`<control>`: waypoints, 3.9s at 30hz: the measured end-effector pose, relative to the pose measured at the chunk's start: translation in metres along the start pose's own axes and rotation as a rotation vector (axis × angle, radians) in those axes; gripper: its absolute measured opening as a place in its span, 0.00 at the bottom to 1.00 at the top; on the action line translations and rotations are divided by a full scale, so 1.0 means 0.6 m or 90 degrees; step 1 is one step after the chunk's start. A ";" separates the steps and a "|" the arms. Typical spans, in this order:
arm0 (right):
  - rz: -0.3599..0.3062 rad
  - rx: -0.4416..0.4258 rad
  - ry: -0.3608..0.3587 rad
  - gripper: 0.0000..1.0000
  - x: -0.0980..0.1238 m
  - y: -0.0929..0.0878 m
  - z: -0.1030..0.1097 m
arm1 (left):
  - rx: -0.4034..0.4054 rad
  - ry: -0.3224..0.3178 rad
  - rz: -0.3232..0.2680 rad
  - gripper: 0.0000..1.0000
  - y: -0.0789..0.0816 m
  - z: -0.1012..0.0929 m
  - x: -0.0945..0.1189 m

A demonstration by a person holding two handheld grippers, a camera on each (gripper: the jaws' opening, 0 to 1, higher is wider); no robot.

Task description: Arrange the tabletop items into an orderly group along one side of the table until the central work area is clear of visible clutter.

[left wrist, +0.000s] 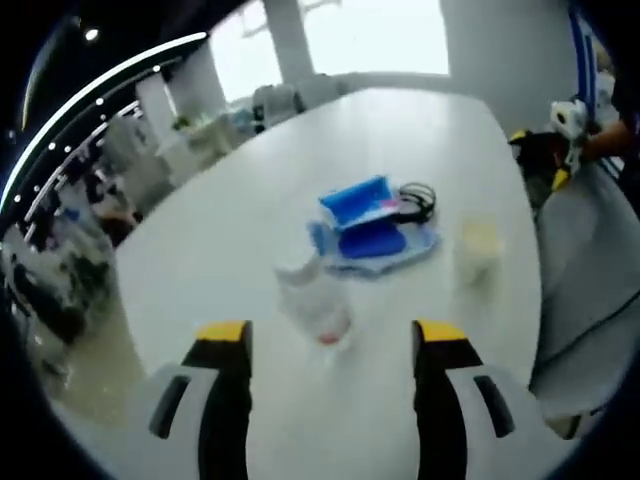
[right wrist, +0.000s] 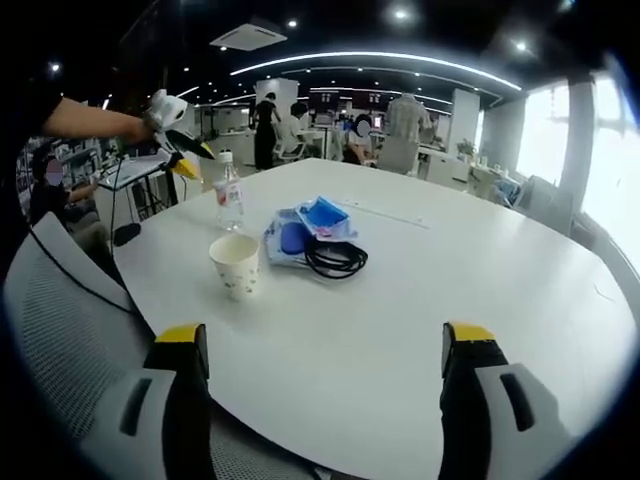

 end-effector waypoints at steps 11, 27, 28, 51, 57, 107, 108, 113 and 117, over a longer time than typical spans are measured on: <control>-0.001 -0.005 -0.001 0.97 0.001 0.001 -0.001 | 0.074 0.026 -0.060 0.71 -0.028 -0.098 0.014; 0.002 -0.010 0.001 0.95 0.002 0.000 0.000 | 0.079 0.083 -0.142 0.81 -0.023 -0.222 0.020; 0.002 -0.009 0.001 0.96 0.002 0.000 0.000 | 0.071 0.088 -0.138 0.82 -0.022 -0.230 0.019; -0.004 -0.008 -0.002 0.95 0.002 0.003 -0.001 | 0.143 0.118 -0.182 1.00 -0.048 -0.344 -0.011; -0.003 -0.002 0.001 0.95 0.003 0.002 0.001 | 0.123 0.118 -0.177 1.00 -0.046 -0.349 -0.015; -0.060 -0.049 -0.026 0.88 -0.067 0.169 -0.008 | 0.089 0.114 -0.167 0.95 -0.054 -0.349 -0.022; -0.060 -0.057 -0.026 0.87 -0.071 0.170 -0.008 | 0.089 0.114 -0.167 0.95 -0.054 -0.349 -0.022; -0.054 -0.061 -0.026 0.87 -0.094 0.169 -0.008 | 0.092 0.112 -0.160 0.93 -0.057 -0.349 -0.022; -0.046 -0.066 -0.026 0.86 -0.114 0.166 -0.008 | 0.092 0.114 -0.157 0.93 -0.058 -0.348 -0.022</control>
Point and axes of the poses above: the point that each gripper's makers call its tool centre point, and the gripper's own axes: x roughly backward along the fingers, z roughly to its left, y roughly out of its top, the point moved 8 cm from there along x, roughly backward along the fingers, and after that the axes turned 12 degrees about -y, right-handed, at the moved point
